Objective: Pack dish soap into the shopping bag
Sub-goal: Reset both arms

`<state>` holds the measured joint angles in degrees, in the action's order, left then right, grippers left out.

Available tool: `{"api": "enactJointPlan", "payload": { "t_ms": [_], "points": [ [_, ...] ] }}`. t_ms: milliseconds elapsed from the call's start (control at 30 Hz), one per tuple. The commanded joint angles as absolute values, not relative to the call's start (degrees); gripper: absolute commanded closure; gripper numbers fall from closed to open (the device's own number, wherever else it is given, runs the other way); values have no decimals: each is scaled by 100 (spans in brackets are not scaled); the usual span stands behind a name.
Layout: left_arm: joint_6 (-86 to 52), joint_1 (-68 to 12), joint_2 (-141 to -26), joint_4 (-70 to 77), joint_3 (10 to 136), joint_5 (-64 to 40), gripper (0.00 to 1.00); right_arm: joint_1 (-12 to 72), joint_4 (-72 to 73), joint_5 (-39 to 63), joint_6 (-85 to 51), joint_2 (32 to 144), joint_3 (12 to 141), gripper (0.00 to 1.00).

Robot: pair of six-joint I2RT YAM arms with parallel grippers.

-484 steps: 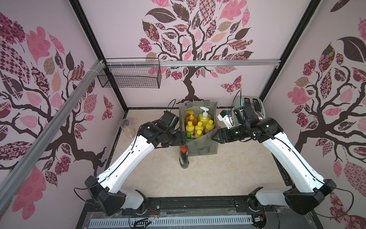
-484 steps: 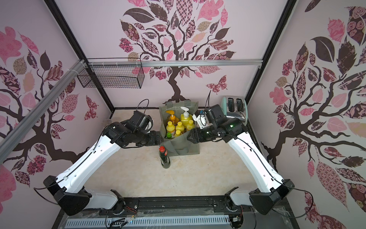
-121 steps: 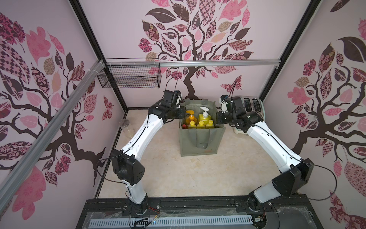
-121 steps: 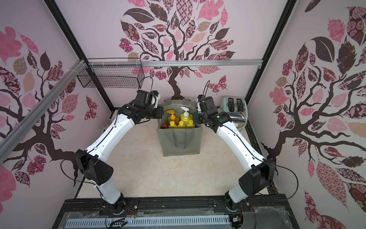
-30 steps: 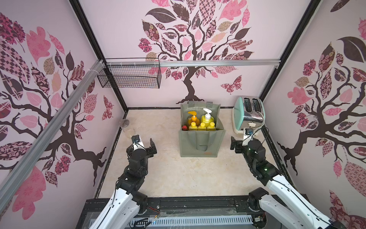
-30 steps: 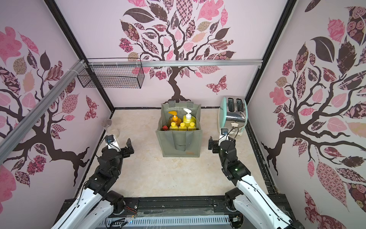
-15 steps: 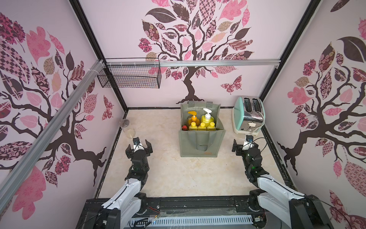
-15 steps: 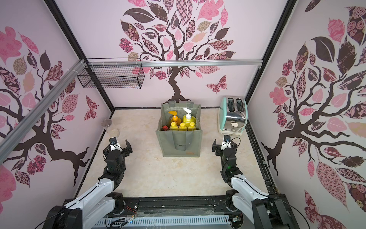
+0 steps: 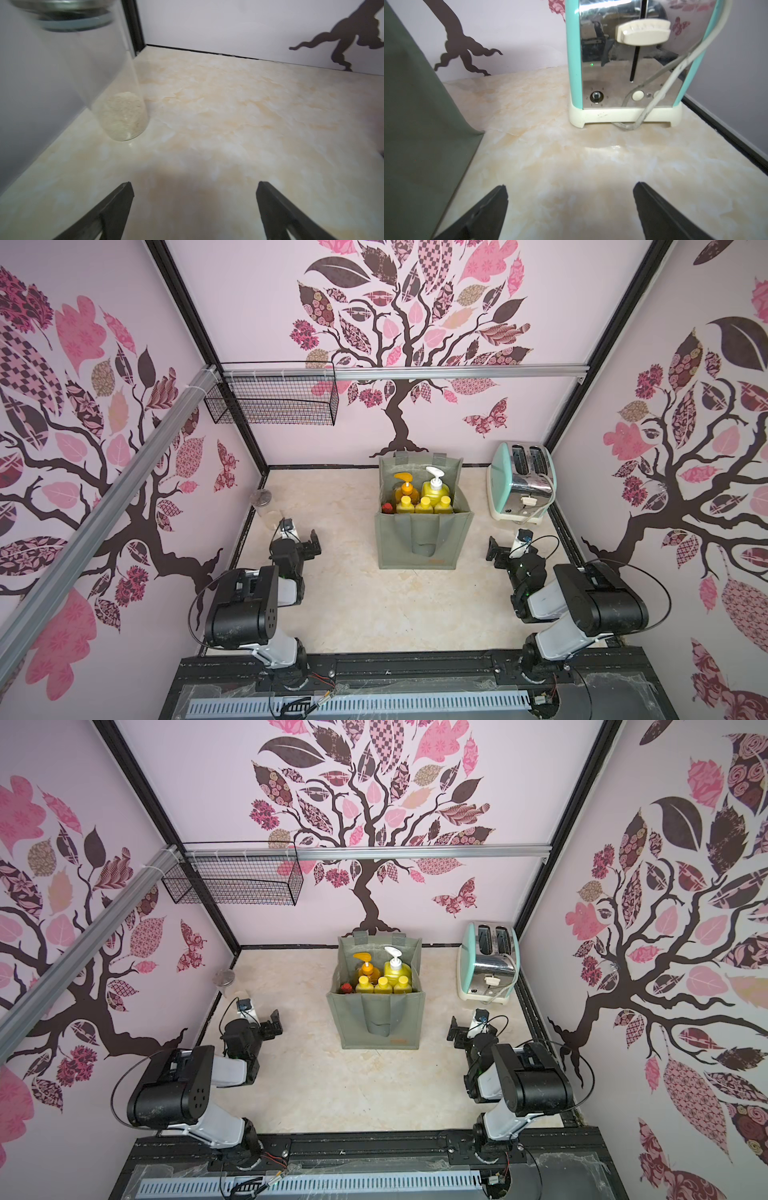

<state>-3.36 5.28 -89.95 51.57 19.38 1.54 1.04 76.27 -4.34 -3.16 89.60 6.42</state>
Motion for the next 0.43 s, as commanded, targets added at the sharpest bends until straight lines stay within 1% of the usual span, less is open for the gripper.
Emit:
{"api": "enactJointPlan", "payload": {
  "t_ms": [0, 33, 100, 200, 400],
  "points": [
    [-142, 360, -9016, 5295, 2127, -379, 2, 132, 7122, 56, -112, 8798, 1270, 0],
    [-208, 367, -8997, 5231, 2182, -256, 2, 185, 7010, 43, -54, 8958, 1452, 1],
    [-154, 302, -8875, 4826, 2241, -114, 2, 197, 6876, -128, -93, 8913, 1477, 0],
    [-133, 297, -8927, 4953, 2230, -114, 2, 208, 6580, -99, -88, 8807, 1552, 0],
    [-152, 295, -8908, 4873, 2252, -88, 2, 215, 6814, -88, -75, 8760, 1407, 0]
  ]
}}
